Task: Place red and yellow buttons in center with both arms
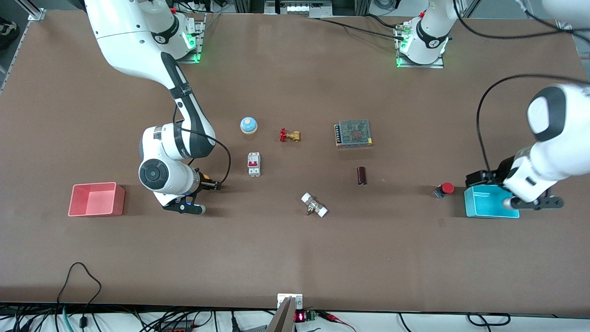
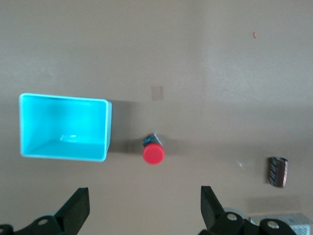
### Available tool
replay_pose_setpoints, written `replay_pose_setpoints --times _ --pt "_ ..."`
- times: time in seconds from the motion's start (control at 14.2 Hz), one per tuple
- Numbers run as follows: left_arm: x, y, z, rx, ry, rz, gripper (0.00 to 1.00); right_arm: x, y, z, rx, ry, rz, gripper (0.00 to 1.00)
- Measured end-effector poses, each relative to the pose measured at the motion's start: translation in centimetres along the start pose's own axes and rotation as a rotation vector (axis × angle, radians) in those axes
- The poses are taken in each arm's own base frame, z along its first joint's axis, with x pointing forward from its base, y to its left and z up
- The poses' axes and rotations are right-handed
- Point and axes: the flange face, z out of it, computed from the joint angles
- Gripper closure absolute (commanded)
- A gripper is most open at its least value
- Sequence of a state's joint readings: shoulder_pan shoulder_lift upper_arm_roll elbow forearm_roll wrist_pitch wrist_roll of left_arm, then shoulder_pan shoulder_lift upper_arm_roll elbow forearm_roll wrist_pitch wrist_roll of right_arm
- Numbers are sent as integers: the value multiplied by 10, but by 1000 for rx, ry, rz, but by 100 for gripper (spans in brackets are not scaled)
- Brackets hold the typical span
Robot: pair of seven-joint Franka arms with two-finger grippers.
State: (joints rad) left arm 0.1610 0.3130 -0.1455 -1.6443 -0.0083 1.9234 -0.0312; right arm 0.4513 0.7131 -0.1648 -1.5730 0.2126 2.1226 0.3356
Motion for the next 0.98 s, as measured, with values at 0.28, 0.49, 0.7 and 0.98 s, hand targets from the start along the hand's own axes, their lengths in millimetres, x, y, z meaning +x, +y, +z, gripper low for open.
replay_pose_setpoints --times 0.28,0.49,0.7,0.98 --pt "-27 4 -62 17 13 3 0 7 0 -58 44 89 3 0" --pt "-46 3 -98 27 34 4 0 7 22 -137 83 177 32 0" --pt "-65 3 -129 36 35 24 0 0 61 -206 93 194 73 0" --pt "-79 5 -149 42 41 44 0 -10 106 -255 73 144 117 0"
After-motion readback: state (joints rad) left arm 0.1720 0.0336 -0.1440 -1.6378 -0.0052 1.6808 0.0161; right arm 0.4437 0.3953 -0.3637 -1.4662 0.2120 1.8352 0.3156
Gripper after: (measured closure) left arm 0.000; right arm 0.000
